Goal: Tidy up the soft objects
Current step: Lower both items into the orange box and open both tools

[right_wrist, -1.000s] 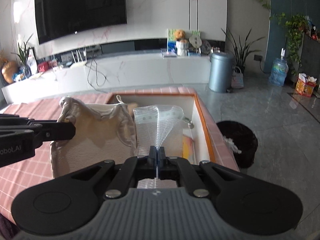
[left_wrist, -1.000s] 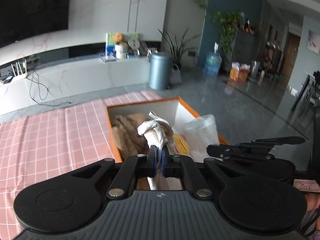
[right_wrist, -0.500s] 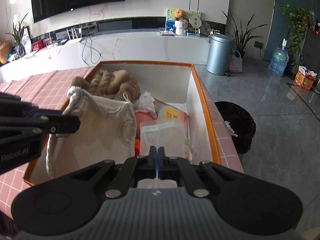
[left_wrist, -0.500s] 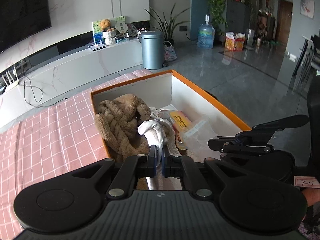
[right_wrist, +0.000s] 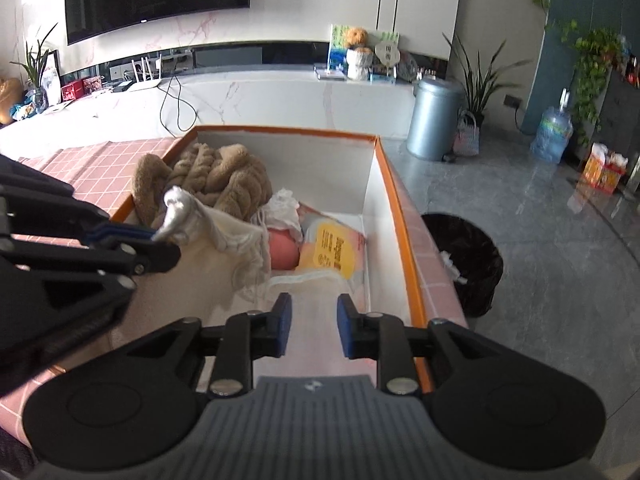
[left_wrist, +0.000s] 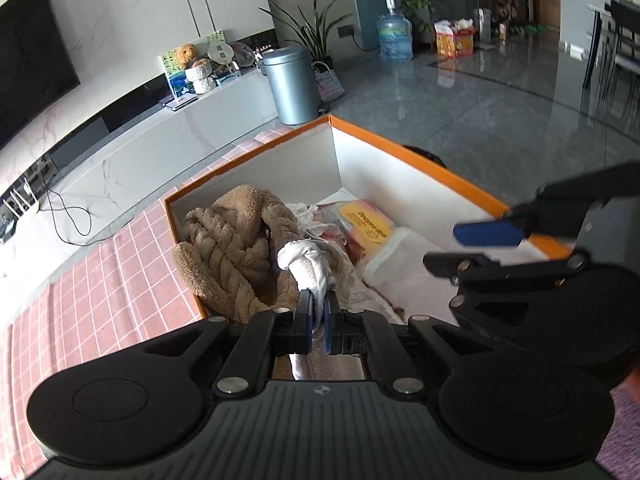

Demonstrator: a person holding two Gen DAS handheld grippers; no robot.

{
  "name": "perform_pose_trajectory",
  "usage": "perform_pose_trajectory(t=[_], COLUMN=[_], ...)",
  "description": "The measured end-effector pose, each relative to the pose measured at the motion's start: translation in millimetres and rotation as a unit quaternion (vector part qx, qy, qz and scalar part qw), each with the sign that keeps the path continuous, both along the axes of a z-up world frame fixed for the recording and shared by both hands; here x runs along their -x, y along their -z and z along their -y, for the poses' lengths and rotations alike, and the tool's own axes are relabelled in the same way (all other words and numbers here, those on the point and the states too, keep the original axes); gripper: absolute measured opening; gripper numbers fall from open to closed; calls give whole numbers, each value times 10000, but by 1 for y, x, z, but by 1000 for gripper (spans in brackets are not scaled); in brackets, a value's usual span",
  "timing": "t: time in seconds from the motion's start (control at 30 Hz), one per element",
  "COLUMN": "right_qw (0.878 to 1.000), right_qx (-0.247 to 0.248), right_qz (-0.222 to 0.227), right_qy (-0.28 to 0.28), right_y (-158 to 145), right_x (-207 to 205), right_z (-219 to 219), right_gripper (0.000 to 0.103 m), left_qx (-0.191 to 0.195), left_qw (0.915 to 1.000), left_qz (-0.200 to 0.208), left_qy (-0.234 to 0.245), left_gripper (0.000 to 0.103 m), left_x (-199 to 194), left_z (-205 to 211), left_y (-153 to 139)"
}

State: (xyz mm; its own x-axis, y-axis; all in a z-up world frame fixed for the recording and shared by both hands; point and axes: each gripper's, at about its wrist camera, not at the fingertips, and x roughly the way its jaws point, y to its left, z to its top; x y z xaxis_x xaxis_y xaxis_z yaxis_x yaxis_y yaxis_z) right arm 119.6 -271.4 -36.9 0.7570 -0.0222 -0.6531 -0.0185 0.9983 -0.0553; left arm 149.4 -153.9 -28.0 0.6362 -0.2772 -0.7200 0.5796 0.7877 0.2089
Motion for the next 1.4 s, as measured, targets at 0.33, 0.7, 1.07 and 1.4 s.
perform_pose_trajectory(t=[0.33, 0.7, 1.07, 1.4], right_qw=[9997, 9990, 9961, 9897], right_qx=[11, 1, -128, -221], right_qz=[216, 388, 821, 1408], right_qy=[88, 203, 291, 164], right_y=[-5, -11, -35, -67], right_x=[3, 9, 27, 59], right_z=[3, 4, 0, -19], right_gripper=[35, 44, 58, 78], left_qx=[-305, -3, 911, 2080], left_qw=[9995, 9981, 9894, 9653], left_qz=[60, 581, 933, 1179], left_qy=[2, -227, -633, -1053], left_gripper=[29, 67, 72, 72], left_x=[-3, 7, 19, 32], left_z=[5, -9, -44, -82], left_y=[13, -3, -37, -62])
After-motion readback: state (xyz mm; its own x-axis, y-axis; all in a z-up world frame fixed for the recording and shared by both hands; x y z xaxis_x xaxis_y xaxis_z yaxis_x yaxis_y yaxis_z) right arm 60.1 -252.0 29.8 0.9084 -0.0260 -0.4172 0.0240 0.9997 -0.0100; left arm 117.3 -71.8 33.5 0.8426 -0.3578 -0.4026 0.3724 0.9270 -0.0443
